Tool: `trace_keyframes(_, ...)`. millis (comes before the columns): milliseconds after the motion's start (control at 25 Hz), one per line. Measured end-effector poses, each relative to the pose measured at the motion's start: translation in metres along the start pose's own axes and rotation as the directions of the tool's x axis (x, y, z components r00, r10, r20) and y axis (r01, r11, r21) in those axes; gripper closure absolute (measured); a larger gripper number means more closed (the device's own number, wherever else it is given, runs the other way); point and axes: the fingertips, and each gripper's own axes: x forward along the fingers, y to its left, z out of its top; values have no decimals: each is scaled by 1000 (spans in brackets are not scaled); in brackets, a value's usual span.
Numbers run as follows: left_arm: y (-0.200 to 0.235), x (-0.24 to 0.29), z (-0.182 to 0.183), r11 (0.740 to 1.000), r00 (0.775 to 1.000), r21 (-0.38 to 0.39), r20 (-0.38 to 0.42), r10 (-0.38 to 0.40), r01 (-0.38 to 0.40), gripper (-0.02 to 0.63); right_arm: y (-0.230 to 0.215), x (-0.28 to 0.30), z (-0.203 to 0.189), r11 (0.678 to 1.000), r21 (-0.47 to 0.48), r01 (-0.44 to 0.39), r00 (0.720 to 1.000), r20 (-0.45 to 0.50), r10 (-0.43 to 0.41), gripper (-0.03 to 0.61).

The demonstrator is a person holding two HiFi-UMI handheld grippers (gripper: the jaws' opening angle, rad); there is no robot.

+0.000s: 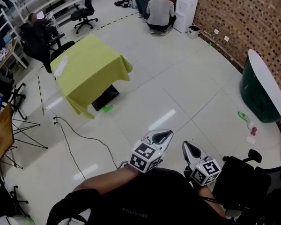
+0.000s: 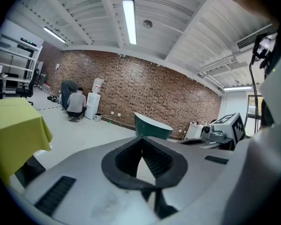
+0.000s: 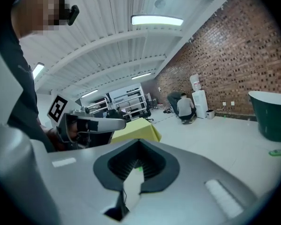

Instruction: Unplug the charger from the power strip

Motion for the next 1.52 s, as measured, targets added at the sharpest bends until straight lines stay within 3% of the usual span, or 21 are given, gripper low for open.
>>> trace_keyframes(240, 91, -55, 18, 994, 994, -60, 47, 99, -96, 607, 50, 95, 22, 994, -64, -87, 996, -33, 85, 577)
trace_keyframes(440, 151, -103, 13, 984, 984, -86, 72, 164, -157, 607, 101, 162, 14, 979, -110, -173, 983, -82, 165, 575)
trace_keyframes(760, 240, -181, 14, 938, 933, -161, 143, 330, -307, 607, 158, 254, 16, 941, -160, -297, 950, -147, 275, 575)
trace_keyframes(960, 270, -197, 19, 920, 913, -181, 158, 376, -348, 607, 177, 290, 23, 917, -179, -358, 929, -169, 330, 575)
trace_keyframes(1160, 300, -188, 24, 897, 893, -206, 149, 424, -391, 607, 166, 321, 30, 897, -176, -405, 907, -197, 371, 575)
trace_keyframes(1360, 336, -170, 35, 859, 856, -219, 142, 498, -463, 607, 147, 361, 41, 857, -172, -486, 866, -227, 446, 575)
trace_keyframes(1520, 366, -153, 59, 798, 794, -251, 145, 591, -548, 607, 127, 396, 66, 800, -158, -578, 808, -252, 533, 575)
